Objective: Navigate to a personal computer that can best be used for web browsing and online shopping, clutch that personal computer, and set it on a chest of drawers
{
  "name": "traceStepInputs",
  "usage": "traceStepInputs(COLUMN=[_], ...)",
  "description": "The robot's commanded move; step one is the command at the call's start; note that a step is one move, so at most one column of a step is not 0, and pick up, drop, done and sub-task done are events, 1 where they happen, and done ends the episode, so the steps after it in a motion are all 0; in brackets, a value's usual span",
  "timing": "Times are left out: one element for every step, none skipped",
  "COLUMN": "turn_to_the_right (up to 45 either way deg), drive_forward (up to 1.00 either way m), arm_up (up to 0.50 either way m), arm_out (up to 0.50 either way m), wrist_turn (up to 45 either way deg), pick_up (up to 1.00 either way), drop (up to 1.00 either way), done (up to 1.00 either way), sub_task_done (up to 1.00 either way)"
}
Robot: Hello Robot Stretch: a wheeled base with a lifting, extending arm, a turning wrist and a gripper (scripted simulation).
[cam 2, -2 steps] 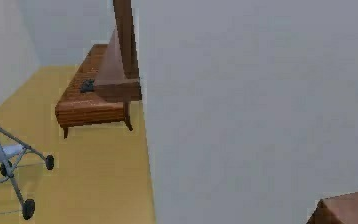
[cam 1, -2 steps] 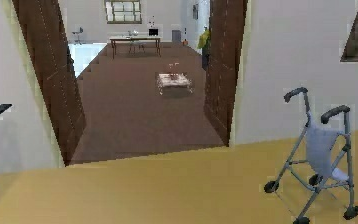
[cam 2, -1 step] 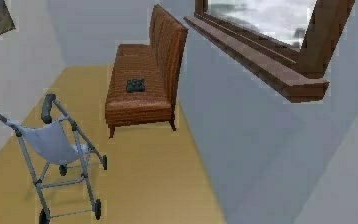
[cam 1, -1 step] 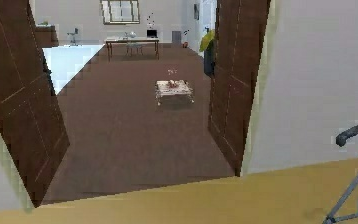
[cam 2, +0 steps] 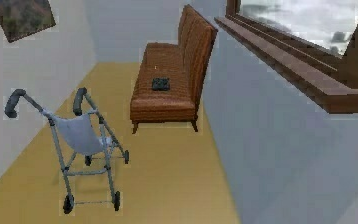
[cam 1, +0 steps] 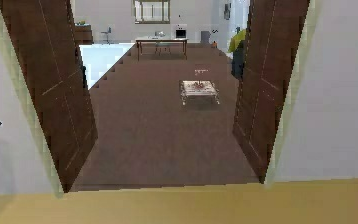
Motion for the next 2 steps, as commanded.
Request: traceStepInputs(turn_to_the_right=[-3.0, 42.0], drive_forward=[0.0, 0.0], arm_up=[0.0, 0.0], arm_out=[0.0, 0.0], wrist_turn=[0.0, 0.0], pick_up=[0.0, 0.0], drop=[0.0, 0.0], done=[0.0, 0.0], sub_task_done=[0.0, 0.0])
